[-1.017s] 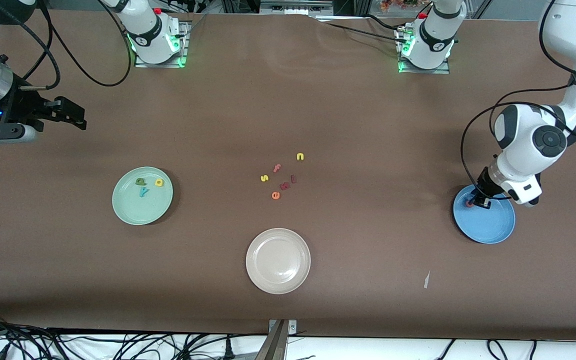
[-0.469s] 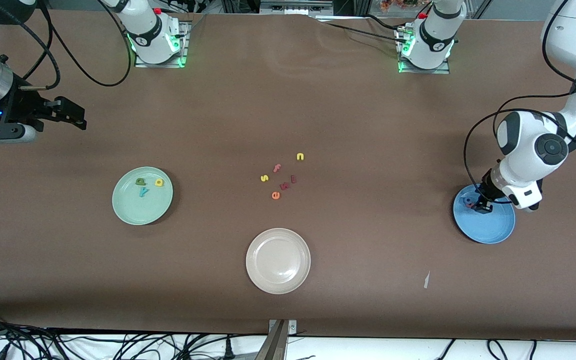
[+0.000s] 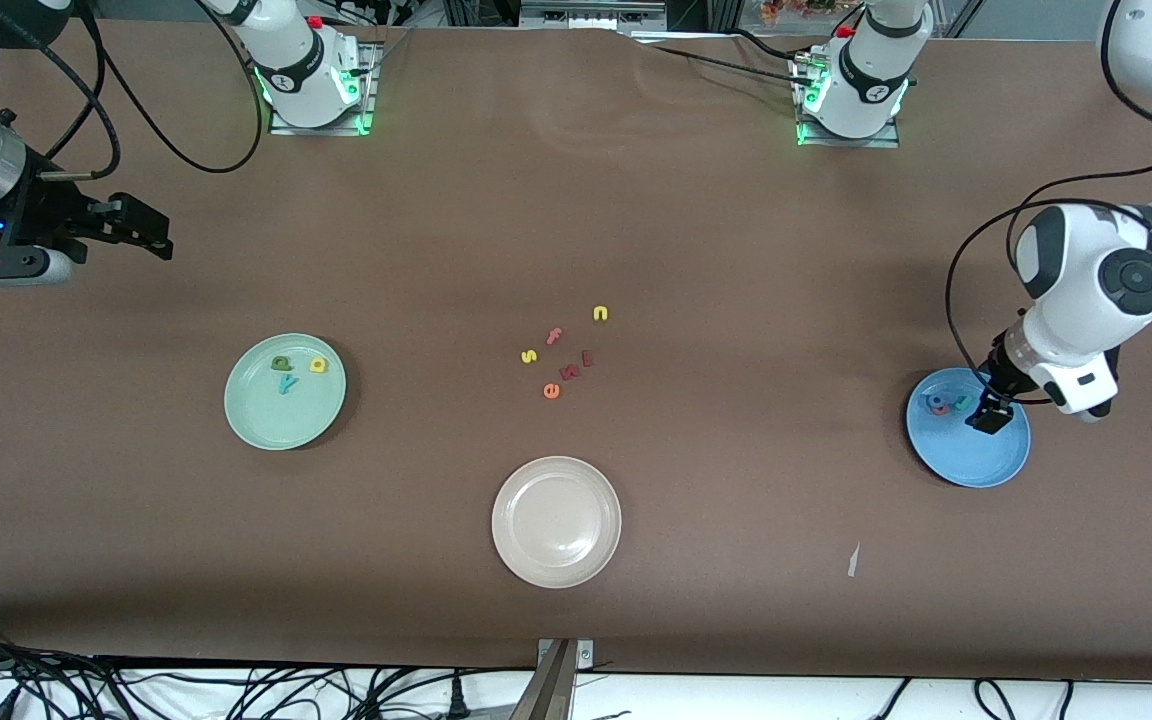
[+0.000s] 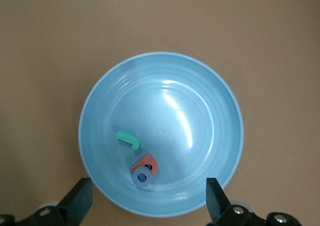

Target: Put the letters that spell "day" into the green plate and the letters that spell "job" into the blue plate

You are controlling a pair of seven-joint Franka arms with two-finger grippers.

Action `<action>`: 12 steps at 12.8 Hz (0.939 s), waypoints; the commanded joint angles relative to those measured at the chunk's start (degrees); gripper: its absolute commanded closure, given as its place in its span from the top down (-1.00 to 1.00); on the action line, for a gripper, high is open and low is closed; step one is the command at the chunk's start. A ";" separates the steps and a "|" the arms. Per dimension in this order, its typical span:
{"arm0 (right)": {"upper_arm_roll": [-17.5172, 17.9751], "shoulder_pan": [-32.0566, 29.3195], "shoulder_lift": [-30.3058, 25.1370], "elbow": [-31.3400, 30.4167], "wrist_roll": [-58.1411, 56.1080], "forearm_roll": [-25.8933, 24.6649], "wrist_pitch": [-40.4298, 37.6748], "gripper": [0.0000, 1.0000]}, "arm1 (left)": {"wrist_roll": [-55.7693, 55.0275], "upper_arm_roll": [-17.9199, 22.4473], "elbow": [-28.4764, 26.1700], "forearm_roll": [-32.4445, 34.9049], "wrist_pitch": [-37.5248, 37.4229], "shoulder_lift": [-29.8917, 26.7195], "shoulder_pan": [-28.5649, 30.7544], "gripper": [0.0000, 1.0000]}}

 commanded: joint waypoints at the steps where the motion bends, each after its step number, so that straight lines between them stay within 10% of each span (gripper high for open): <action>1: 0.22 0.16 0.06 1.36 -0.19 -0.51 -0.83 1.00 | 8.75 -2.07 -1.16 -0.45 -7.19 -7.52 0.09 1.00; 4: 0.13 0.16 0.06 1.36 -0.46 -0.42 -1.10 1.00 | 26.49 -2.08 -0.20 -11.78 -15.01 -14.90 -0.17 1.00; 12: 0.22 0.16 0.14 1.44 -0.63 -0.33 -0.83 1.00 | 41.71 4.07 17.62 -16.89 -37.32 -16.85 -12.82 1.00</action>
